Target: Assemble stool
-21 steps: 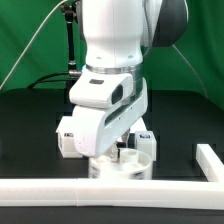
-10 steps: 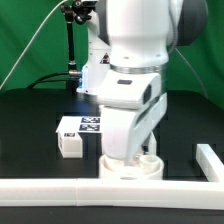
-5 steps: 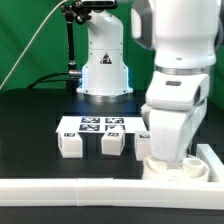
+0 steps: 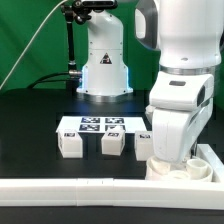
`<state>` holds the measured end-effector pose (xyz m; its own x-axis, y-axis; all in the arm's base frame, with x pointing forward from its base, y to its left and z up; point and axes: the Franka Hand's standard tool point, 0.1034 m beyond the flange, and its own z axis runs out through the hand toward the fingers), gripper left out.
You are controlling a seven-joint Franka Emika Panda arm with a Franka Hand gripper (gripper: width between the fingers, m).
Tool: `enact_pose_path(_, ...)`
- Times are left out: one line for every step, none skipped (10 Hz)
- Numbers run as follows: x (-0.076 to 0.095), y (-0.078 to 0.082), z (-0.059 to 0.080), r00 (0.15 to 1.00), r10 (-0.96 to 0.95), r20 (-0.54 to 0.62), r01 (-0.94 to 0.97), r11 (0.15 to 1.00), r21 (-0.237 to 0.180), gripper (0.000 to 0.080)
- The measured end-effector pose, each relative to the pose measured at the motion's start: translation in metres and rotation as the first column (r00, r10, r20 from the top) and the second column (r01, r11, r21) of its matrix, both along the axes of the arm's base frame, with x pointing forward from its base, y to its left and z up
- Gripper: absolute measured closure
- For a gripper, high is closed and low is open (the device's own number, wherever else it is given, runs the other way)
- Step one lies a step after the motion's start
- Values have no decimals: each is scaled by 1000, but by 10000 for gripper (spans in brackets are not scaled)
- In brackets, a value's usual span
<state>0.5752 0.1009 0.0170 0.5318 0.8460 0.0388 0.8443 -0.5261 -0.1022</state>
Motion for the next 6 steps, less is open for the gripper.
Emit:
enact_pose_path(0,0,0,1000,-1,1,1,1000,0,583)
enact_pose_path(1,-1,6,1000,-8,7,8,1000,-1,583)
enact_pose_path(0,-1,14,1000,-23,16,23,1000,-3,383)
enact_pose_path(-1,-4,21,999,-32,21,33,999,-5,250)
enact_pose_path(-3,-6,27,998,-58,13,58,998,-11,250)
enact_pose_path(-2,-8,36,997,-72,12,72,997,-17,167)
